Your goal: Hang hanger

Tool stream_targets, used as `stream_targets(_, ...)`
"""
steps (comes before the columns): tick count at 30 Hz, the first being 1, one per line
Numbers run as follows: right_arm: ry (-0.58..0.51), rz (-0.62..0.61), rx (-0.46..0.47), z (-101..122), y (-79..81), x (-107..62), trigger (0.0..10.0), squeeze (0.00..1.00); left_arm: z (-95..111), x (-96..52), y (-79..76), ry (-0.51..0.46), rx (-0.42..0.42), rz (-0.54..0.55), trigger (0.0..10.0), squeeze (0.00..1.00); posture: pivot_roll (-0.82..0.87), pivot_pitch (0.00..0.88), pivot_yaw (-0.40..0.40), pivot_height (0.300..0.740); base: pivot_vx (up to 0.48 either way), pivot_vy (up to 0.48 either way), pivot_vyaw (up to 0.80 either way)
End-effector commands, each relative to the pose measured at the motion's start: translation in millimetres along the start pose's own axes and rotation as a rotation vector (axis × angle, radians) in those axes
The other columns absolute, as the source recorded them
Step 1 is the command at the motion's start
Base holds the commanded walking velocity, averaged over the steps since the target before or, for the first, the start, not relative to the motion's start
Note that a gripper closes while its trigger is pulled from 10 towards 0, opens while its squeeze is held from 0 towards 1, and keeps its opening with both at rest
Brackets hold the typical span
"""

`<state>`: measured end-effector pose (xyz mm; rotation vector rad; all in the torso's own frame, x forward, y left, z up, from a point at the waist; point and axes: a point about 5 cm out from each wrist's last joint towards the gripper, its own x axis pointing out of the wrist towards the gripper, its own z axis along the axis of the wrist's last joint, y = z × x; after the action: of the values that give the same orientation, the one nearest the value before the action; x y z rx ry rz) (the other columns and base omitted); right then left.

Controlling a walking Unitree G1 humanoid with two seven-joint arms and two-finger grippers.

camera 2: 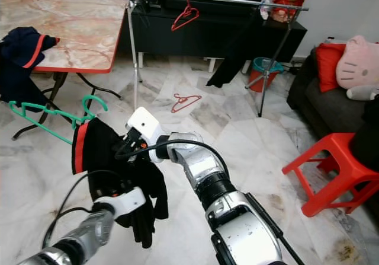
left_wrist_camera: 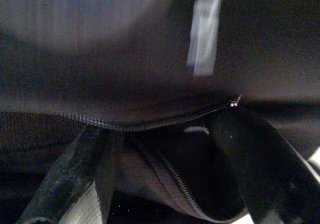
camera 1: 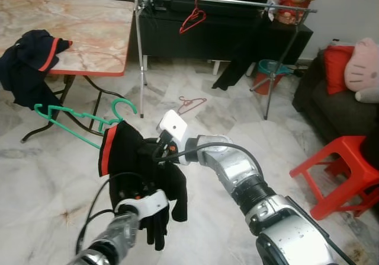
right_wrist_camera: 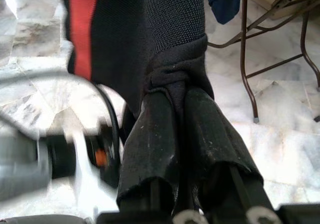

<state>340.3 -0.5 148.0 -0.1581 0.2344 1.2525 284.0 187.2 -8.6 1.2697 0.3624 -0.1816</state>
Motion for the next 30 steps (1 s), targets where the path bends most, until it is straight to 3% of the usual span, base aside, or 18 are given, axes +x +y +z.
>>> stream_targets(1,-0.029,0.001,-0.028,8.7,-0.3,-1.9,0.0,0.00,-12.1,0.2,3.7,0.078,-0.017,0.007,10.0,0.00,-0.12,0.000,-0.153,0.740,0.000,0.000,0.00)
stream_targets(7,-0.026,0.001,-0.027,8.2,0.5,-1.9,0.0,0.00,-26.3,-1.8,6.5,0.146,-0.044,0.029,9.9,0.00,-0.12,0.000,-0.155,0.740,0.000,0.000,0.00)
stream_targets(9,-0.025,0.002,-0.028,8.1,0.9,-1.7,0.0,0.00,-27.8,-2.5,5.9,0.148,-0.051,0.029,5.8,0.00,-0.12,0.000,-0.155,0.740,0.000,0.000,0.00)
stream_targets(10,-0.025,0.002,-0.028,8.0,0.9,-1.7,0.0,0.00,-28.9,-3.2,5.0,0.152,-0.059,0.031,1.4,0.00,-0.12,0.000,-0.155,0.740,0.000,0.000,0.00)
stream_targets(11,-0.025,0.002,-0.028,8.0,0.9,-1.7,0.0,0.00,-28.9,-3.2,5.0,0.152,-0.059,0.031,1.4,0.00,-0.12,0.000,-0.155,0.740,0.000,0.000,0.00)
stream_targets(12,-0.024,0.002,-0.028,7.9,0.9,-1.7,0.0,0.00,-29.5,-3.8,4.3,0.157,-0.071,0.032,0.7,0.00,-0.12,0.000,-0.155,0.740,0.000,0.000,0.00)
stream_targets(17,-0.020,-0.002,-0.027,6.6,0.6,-2.0,0.0,0.00,-30.6,-5.7,1.6,0.164,-0.127,0.041,1.3,0.00,-0.12,0.000,-0.155,0.740,0.000,0.000,0.00)
stream_targets(18,-0.019,-0.002,-0.027,6.4,0.7,-2.1,0.0,0.00,-30.8,-5.8,1.4,0.164,-0.138,0.042,2.4,0.00,-0.12,0.000,-0.155,0.740,0.000,0.000,0.00)
stream_targets(19,-0.018,-0.002,-0.026,5.8,0.9,-2.3,0.0,0.00,-31.1,-6.1,1.2,0.171,-0.165,0.048,6.4,0.00,-0.12,0.000,-0.155,0.740,0.000,0.000,0.00)
stream_targets(20,-0.018,-0.002,-0.026,5.8,0.9,-2.3,0.0,0.00,-31.1,-6.1,1.2,0.171,-0.165,0.048,6.4,0.00,-0.12,0.000,-0.155,0.740,0.000,0.000,0.00)
stream_targets(21,-0.017,-0.002,-0.025,5.2,1.0,-2.5,0.0,0.00,-31.5,-6.4,1.1,0.178,-0.191,0.055,7.6,0.00,-0.12,0.000,-0.155,0.740,0.000,0.000,0.00)
stream_targets(22,-0.015,-0.003,-0.025,4.4,1.0,-2.7,0.0,0.00,-31.9,-6.4,1.5,0.181,-0.204,0.063,10.0,0.00,-0.12,0.000,-0.155,0.740,0.000,0.000,0.00)
stream_targets(30,-0.005,-0.005,-0.019,-0.2,1.1,-4.0,0.0,0.00,-44.1,-10.2,4.8,0.236,-0.366,0.125,10.0,0.00,-0.12,0.000,-0.154,0.740,0.000,0.000,0.00)
